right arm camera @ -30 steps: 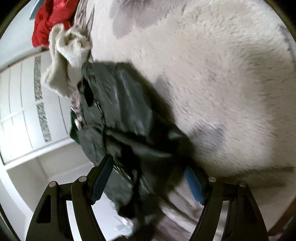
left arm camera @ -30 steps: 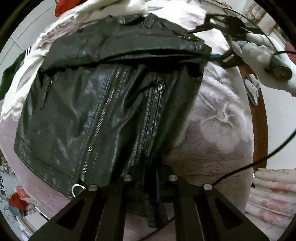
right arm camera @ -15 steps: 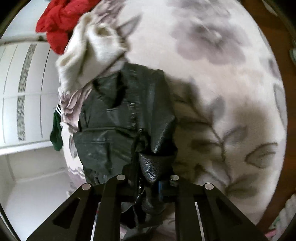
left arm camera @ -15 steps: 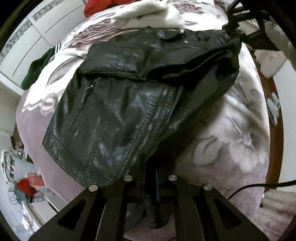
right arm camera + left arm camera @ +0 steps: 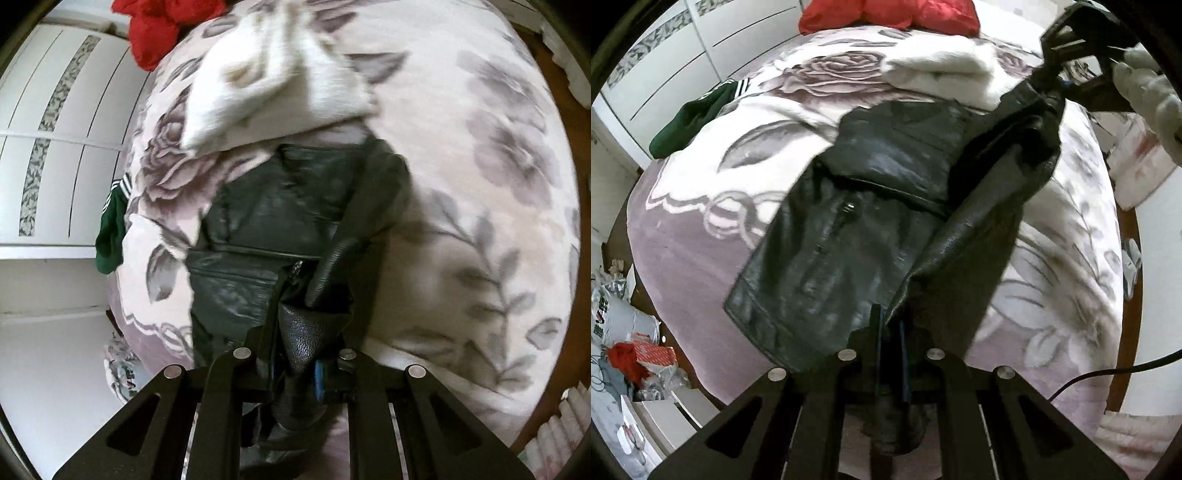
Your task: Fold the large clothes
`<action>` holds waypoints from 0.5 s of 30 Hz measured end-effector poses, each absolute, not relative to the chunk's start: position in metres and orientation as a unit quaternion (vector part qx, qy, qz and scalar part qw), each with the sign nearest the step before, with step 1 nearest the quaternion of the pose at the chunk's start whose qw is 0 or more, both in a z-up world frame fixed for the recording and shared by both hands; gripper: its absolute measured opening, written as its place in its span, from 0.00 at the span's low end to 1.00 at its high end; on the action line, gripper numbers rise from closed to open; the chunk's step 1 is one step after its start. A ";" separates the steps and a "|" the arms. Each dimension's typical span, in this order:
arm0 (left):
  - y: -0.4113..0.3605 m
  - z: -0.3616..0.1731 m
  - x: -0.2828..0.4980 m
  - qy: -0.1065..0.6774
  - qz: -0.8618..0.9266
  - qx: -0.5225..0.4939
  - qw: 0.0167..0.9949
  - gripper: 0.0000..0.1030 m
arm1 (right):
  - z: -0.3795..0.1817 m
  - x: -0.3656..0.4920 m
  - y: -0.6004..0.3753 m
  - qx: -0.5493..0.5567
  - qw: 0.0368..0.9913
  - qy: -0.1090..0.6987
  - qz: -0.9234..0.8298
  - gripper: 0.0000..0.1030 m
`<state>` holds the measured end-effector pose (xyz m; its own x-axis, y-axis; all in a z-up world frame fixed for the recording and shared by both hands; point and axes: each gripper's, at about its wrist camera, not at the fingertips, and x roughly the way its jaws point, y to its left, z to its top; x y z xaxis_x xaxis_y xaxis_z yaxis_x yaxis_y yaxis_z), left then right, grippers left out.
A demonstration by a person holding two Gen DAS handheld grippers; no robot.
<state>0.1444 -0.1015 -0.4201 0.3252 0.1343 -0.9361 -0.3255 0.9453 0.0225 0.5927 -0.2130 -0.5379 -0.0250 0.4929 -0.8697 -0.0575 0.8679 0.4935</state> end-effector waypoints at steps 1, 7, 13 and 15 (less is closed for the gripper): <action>-0.092 -0.419 0.145 0.562 0.142 -0.094 0.809 0.05 | -0.535 0.595 -0.197 0.150 0.682 0.686 0.205 0.14; -0.018 -0.436 0.147 0.560 0.136 -0.186 0.796 0.05 | -0.551 0.617 -0.093 0.104 0.674 0.700 0.214 0.14; 0.062 -0.484 0.154 0.564 0.135 -0.277 0.766 0.05 | -0.607 0.632 0.000 0.052 0.661 0.725 0.187 0.14; 0.076 -0.501 0.156 0.574 0.127 -0.291 0.755 0.06 | -0.629 0.635 0.025 0.029 0.654 0.736 0.174 0.14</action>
